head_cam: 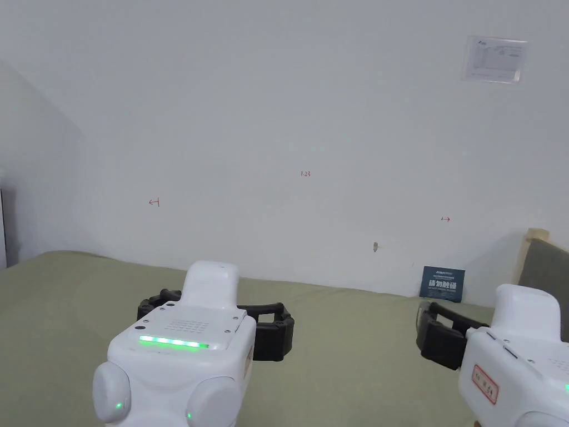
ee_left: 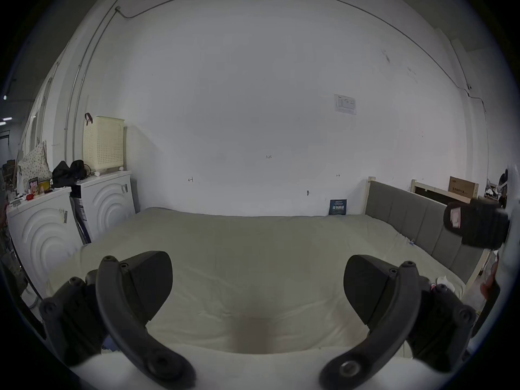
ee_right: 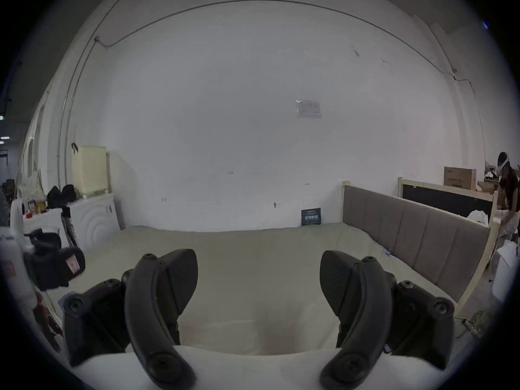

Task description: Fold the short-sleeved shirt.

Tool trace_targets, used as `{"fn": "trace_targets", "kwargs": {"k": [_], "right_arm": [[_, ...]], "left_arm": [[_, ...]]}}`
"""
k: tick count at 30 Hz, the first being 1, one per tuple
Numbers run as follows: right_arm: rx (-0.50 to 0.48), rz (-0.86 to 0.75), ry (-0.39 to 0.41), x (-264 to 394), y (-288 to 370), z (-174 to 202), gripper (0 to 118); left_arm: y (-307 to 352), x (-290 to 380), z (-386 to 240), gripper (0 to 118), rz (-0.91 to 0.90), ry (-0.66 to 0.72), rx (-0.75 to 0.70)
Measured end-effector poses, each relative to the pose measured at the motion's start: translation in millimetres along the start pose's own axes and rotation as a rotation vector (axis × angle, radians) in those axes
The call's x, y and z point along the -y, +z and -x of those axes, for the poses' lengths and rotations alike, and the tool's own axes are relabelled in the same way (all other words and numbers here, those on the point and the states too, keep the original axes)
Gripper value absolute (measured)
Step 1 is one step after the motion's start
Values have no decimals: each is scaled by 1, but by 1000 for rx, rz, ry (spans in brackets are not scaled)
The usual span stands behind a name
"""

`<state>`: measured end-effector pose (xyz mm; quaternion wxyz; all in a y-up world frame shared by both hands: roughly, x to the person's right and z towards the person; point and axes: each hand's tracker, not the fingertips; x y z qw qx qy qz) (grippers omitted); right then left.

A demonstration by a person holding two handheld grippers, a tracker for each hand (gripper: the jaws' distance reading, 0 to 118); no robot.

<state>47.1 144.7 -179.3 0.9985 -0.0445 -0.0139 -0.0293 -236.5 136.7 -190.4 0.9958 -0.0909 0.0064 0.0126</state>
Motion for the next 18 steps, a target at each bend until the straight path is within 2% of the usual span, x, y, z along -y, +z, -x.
{"fn": "trace_targets", "kwargs": {"k": [8,13,18], "right_arm": [[33,95,9,15,-19,7,93],[9,159,-43,21,-29,5,93],[41,167,12,25,-33,11,93]], "left_arm": [[-5,1,5,118,18,45,36],[-9,4,3,118,30,38,34],[-13,8,5,118,43,39,32]]}}
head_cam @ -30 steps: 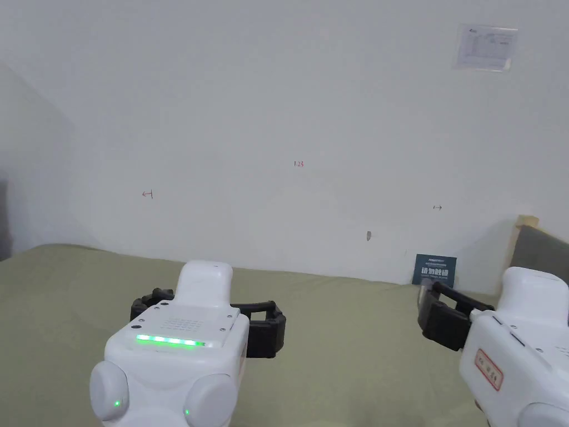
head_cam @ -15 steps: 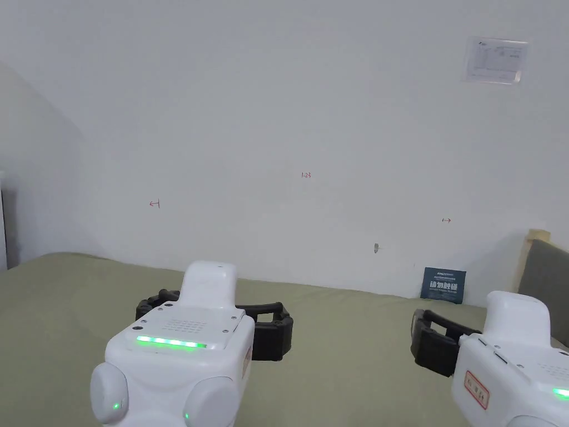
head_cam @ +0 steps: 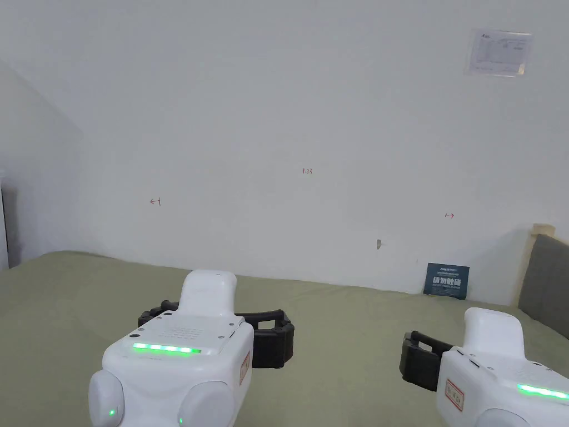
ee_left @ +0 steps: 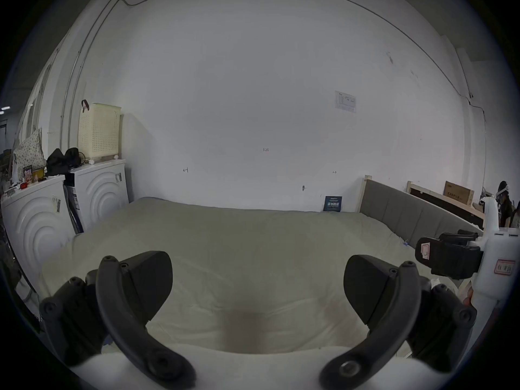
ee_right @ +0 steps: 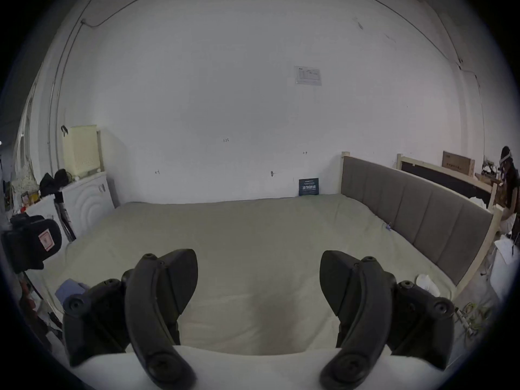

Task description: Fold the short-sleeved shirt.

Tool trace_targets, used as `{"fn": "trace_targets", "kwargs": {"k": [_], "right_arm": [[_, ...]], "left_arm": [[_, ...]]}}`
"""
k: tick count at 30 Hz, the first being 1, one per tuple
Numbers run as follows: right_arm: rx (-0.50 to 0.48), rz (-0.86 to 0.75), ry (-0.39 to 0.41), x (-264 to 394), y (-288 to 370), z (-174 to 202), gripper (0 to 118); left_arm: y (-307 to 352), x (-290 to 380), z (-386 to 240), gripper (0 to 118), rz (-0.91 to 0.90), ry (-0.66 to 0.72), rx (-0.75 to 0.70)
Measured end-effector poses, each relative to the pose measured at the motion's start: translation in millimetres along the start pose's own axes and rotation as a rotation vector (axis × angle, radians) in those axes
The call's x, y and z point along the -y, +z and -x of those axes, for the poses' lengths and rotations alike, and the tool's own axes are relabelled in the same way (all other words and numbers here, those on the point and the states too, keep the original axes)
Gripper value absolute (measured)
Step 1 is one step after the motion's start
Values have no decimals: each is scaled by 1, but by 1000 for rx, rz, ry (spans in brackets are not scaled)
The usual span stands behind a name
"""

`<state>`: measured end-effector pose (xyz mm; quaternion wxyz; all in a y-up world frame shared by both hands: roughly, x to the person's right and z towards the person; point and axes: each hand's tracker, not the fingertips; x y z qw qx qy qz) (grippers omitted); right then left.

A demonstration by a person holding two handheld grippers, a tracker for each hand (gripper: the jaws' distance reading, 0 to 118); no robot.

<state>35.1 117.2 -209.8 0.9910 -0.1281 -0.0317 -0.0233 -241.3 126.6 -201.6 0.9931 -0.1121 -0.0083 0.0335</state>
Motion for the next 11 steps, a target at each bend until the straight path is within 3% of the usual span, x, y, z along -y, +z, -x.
{"fn": "trace_targets", "kwargs": {"k": [2,6,11], "right_arm": [[19,25,14,0,-3,4,93],[-57,96,-157,1,-9,-3,93],[-168,140,-242,-1,-13,-9,93]], "left_arm": [[-2,1,1,118,7,6,-4],[-5,4,3,118,19,38,15],[-6,5,5,118,20,27,10]]}}
